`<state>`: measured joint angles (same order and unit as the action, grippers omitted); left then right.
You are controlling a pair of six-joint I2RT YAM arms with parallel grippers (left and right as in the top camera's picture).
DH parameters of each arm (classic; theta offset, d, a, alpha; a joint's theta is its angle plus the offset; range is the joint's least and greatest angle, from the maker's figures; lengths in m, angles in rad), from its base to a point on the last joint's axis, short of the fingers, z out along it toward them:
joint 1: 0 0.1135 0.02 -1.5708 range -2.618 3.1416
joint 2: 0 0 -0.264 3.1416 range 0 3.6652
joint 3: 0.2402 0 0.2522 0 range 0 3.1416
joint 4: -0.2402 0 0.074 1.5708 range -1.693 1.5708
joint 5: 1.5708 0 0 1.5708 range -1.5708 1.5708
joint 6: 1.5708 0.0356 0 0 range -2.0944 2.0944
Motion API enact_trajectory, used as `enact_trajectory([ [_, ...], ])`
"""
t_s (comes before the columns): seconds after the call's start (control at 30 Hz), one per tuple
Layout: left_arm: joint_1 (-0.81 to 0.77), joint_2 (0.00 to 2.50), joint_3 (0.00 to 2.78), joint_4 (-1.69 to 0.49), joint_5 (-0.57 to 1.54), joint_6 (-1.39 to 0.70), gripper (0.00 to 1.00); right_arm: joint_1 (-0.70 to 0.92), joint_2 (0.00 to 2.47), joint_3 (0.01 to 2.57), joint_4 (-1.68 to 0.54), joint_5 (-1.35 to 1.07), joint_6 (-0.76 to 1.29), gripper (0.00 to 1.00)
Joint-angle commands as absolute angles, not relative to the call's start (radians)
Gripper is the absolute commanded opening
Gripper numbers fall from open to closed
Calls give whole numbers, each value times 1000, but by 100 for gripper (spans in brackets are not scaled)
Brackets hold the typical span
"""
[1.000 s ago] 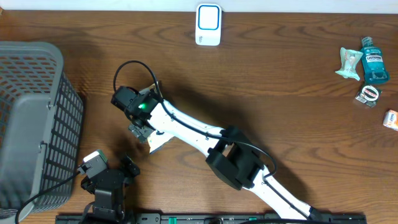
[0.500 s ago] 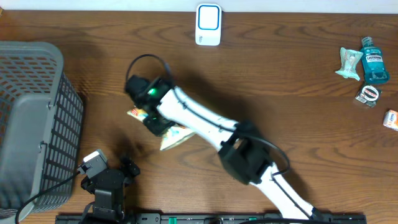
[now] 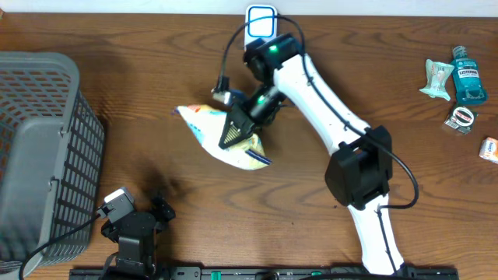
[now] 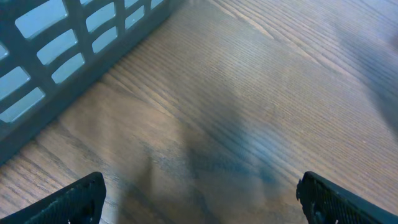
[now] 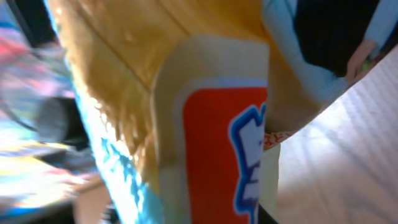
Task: Scan the item barcode
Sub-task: 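Lift the snack bag and move it toward the scanner, then hold the snack bag up in front of the white scanner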
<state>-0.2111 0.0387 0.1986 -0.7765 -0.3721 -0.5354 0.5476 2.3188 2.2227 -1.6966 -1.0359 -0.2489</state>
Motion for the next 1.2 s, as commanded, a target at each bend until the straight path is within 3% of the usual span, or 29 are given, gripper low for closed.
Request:
enact_trajectory([
  [0.0, -210, 39, 194, -811, -393, -540, 98, 540, 2304, 2217, -1699, -1207, -15, 1],
  [0.47, -210, 39, 194, -811, -393, -540, 98, 480, 2318, 2217, -1696, -1179, 712, 1],
  [0.8, -210, 39, 194, -811, -393, -540, 98, 397, 2330, 2217, -1695, -1346, 719, 1],
  [1.17, -210, 39, 194, -811, -393, -540, 98, 381, 2330, 2217, -1698, -1346, 532, 1],
])
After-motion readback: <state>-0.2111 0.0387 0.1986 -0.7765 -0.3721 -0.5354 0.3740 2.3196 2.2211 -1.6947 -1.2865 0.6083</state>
